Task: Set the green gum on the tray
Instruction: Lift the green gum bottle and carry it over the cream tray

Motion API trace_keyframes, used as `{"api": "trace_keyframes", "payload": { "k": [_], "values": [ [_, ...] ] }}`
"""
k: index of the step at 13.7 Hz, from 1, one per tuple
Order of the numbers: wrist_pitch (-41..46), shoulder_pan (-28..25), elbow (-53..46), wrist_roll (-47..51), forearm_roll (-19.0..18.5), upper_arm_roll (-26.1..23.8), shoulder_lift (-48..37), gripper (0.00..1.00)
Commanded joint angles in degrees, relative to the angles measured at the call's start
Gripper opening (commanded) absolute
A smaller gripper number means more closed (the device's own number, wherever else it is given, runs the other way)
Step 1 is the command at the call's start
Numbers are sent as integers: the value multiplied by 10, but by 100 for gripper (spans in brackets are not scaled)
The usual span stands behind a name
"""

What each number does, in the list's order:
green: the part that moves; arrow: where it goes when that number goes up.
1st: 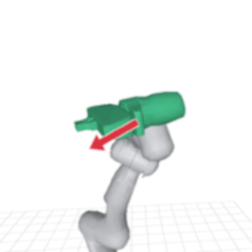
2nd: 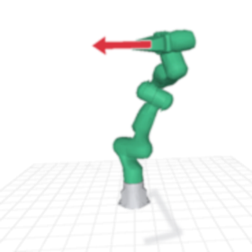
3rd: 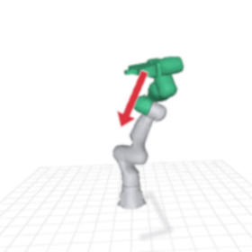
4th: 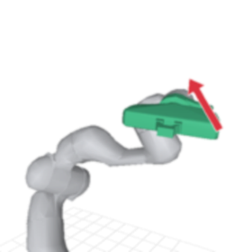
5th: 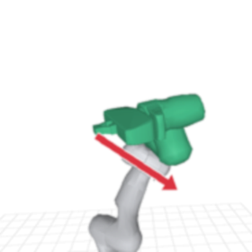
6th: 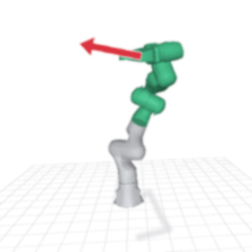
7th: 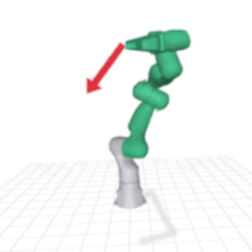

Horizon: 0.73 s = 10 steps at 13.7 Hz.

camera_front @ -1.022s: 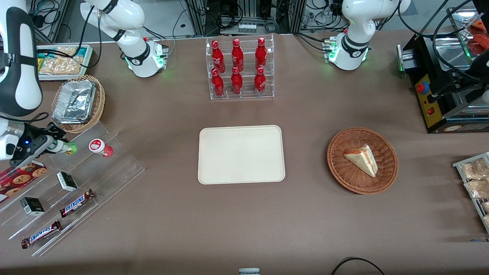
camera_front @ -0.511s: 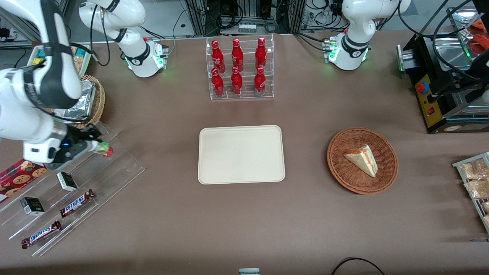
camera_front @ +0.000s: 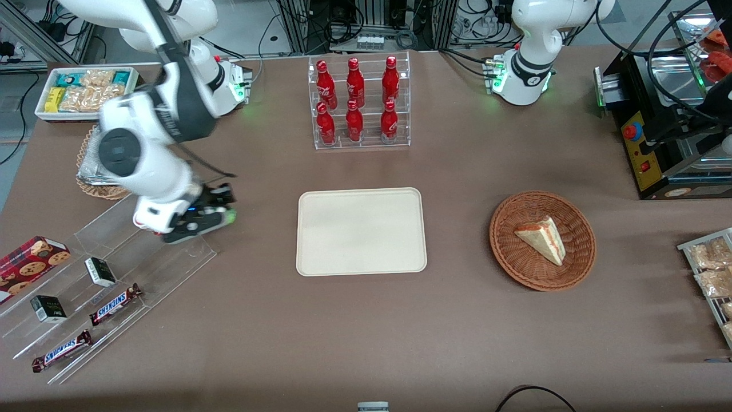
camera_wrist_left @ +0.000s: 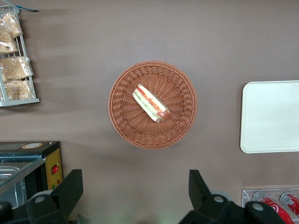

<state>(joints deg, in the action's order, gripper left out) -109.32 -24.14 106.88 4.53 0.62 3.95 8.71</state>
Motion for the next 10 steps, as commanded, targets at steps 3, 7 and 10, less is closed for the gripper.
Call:
{"api": "trace_keyframes", "payload": {
  "k": [3,7,10],
  "values": [
    [-8,-77,-117,180,44,7,117,0],
    [-47,-137,-213,318,46,7,221,0],
    [-83,-160,-252,383,47,7,274,0]
  ]
}}
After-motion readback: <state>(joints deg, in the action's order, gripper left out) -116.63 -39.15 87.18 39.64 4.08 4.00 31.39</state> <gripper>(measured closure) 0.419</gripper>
